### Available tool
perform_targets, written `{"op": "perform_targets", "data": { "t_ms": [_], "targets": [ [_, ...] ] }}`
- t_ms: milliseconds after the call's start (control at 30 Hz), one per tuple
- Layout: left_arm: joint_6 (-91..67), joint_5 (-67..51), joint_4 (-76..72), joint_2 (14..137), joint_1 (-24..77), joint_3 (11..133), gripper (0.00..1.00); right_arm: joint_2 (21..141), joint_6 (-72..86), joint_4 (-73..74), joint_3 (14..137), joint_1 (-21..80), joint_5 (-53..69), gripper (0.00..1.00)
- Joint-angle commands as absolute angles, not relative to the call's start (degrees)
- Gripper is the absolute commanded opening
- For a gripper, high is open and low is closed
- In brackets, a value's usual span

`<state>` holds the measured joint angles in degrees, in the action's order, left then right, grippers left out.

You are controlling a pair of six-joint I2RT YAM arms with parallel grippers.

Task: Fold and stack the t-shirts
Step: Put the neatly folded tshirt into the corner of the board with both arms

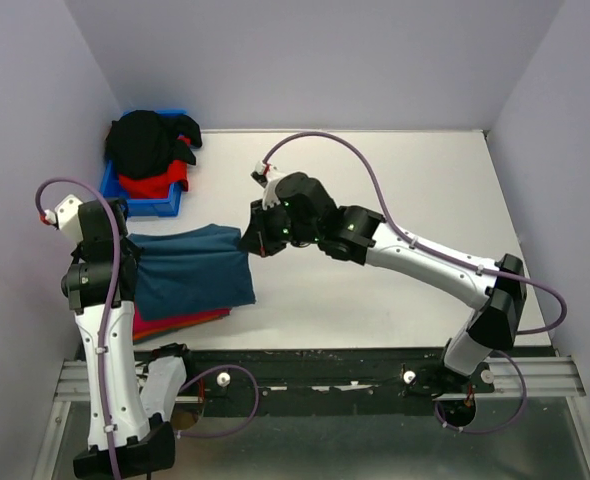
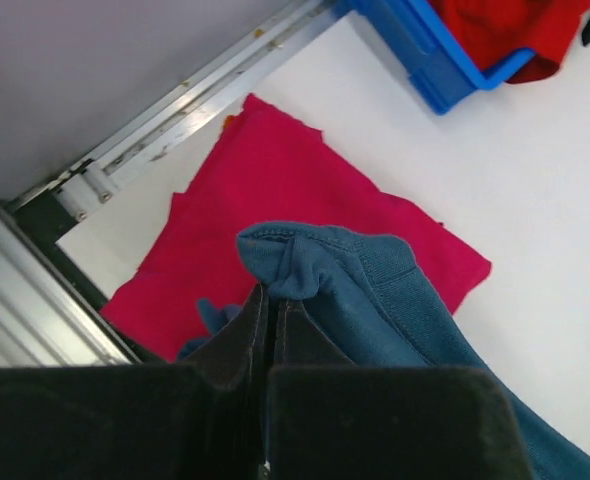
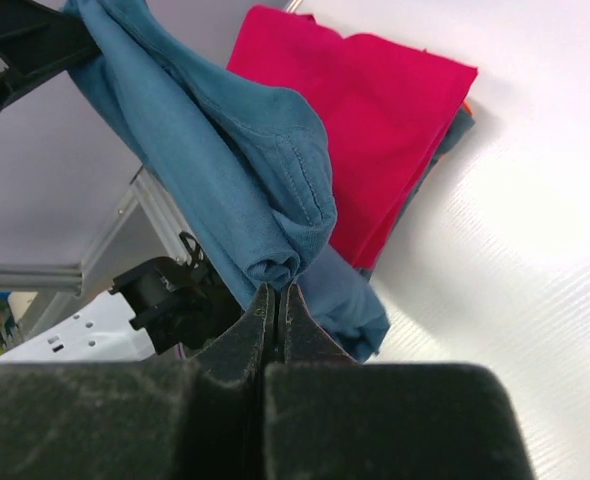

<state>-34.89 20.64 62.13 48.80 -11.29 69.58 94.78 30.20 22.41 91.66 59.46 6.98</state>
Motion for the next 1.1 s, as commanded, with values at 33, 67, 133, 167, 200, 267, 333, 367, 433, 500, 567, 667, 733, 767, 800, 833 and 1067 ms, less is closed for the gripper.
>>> {"op": "perform_targets", "data": {
  "t_ms": [33,67,133,167,200,267,333,367,433,500,567,667,733,767,800,833,1067],
  "targets": [
    [-37.1,40.9,64.2,42.7,-13.0,69.0,0.0,96.1,30.9,22.4,93.8,61.6,2.5,0.01],
    [-37.1,42.7,64.9,42.6,-13.1,69.3,0.0,96.6,31.0,22.2,94.0,62.0,2.5,0.01],
    [-37.0,44.9,66.3,43.4,-13.1,69.9,0.0,97.6,31.0,22.0,94.7,62.8,2.8,0.01],
    [-37.2,46.0,67.1,43.9,-13.1,70.1,0.0,98.0,31.1,22.1,95.2,63.2,2.9,0.01],
    [-37.7,46.9,68.1,44.1,-13.1,70.5,0.0,98.4,31.3,22.0,95.4,63.4,2.9,0.01],
    [-37.8,48.4,68.5,43.5,-13.1,70.8,0.0,98.9,31.4,21.9,96.2,63.9,2.8,0.01],
    [-36.7,48.5,67.4,42.4,-13.1,70.8,0.0,99.4,31.2,22.1,97.4,64.3,2.6,0.01],
    [-36.5,49.0,67.4,42.4,-13.1,70.8,0.0,99.8,31.2,22.0,97.8,64.3,2.7,0.01],
    [-36.2,49.7,67.5,43.0,-13.2,70.5,0.0,100.5,31.2,22.3,98.6,64.5,3.1,0.01],
    [-36.2,50.2,67.4,43.9,-13.1,69.6,0.0,101.2,31.6,22.4,98.6,64.8,3.2,0.01],
    [-36.3,50.3,66.7,44.2,-13.1,68.2,0.0,101.4,32.6,22.3,98.2,64.9,3.1,0.01],
    [-36.3,51.0,65.7,44.7,-13.1,67.5,0.0,101.8,33.9,21.5,97.0,65.0,3.2,0.01],
    [-36.6,51.1,65.4,45.6,-13.2,67.4,0.0,102.5,34.0,21.5,97.2,65.1,2.9,0.01],
    [-36.9,50.7,65.5,45.9,-13.1,67.3,0.0,102.7,34.1,21.6,97.6,65.2,2.6,0.01],
    [-37.2,50.5,65.1,46.1,-13.1,67.0,0.0,103.2,33.8,21.9,98.0,65.2,2.4,0.01],
    [-37.2,50.0,64.5,46.2,-13.1,66.5,0.0,103.6,33.8,22.1,98.5,65.2,2.2,0.01],
    [-36.6,50.4,62.0,47.8,-13.5,63.7,0.0,106.1,35.2,22.5,99.2,65.0,0.6,0.01]
  ]
}}
